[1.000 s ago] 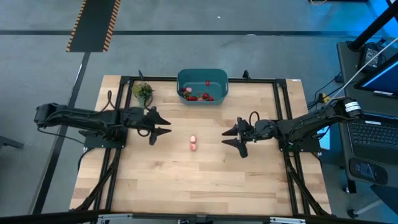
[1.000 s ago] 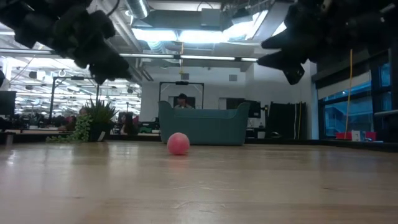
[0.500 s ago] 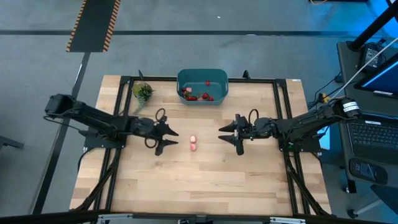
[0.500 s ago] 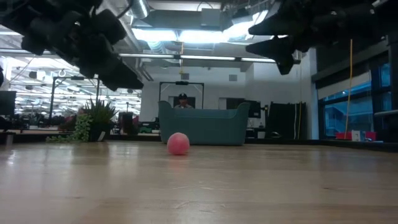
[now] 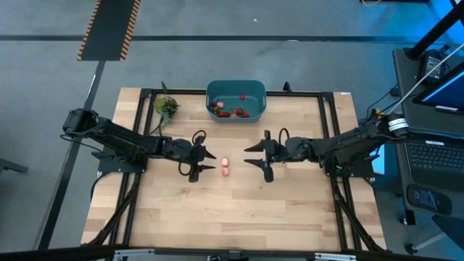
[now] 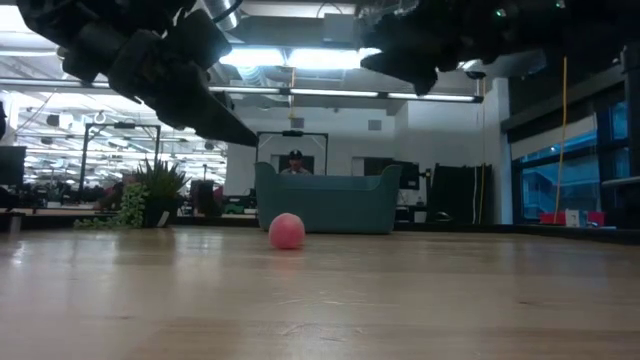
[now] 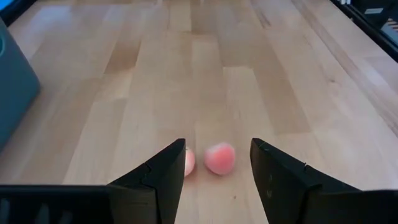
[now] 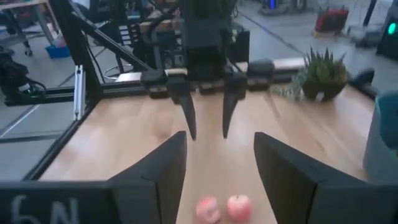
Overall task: Pick and placing Produce into tupperware
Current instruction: Put the pink peach into the blue bin
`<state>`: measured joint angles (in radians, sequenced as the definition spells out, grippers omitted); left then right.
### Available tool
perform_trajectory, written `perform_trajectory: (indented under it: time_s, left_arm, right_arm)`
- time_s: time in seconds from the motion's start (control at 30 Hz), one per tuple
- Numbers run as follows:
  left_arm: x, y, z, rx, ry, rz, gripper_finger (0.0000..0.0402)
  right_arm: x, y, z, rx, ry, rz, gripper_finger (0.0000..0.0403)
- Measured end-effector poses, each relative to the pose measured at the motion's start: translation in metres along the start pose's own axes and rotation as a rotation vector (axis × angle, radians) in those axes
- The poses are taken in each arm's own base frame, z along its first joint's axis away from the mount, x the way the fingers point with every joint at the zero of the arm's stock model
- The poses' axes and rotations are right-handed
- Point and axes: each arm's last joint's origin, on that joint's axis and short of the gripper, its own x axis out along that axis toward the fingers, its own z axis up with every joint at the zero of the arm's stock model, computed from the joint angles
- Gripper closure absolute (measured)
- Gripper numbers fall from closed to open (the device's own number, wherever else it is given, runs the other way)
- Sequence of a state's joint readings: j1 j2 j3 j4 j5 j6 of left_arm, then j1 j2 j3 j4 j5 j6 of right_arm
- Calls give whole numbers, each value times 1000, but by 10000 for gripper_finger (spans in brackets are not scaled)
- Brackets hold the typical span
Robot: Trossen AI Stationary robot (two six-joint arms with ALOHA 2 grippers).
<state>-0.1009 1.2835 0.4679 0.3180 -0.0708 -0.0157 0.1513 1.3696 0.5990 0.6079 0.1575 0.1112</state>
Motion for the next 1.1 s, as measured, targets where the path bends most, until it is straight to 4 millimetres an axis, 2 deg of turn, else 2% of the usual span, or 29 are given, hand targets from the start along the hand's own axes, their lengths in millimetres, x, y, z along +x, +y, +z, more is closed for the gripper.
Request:
perform_trajectory:
  time_s: [0.33, 0.67, 0.9, 1.1]
  left_arm:
    - [0, 1, 2, -25, -23, 23, 227]
    - [0, 14, 1, -107, -16, 97, 169]
    - [0, 22, -2, -124, 11, 127, 172]
    - [0, 28, -2, -140, 10, 141, 174]
  right_arm:
    - [22, 2, 13, -38, -13, -11, 208]
    - [40, -12, -11, -43, 77, -70, 154]
    - [51, -23, -29, 52, 131, -111, 159]
    - [72, -38, -49, 129, 285, -176, 159]
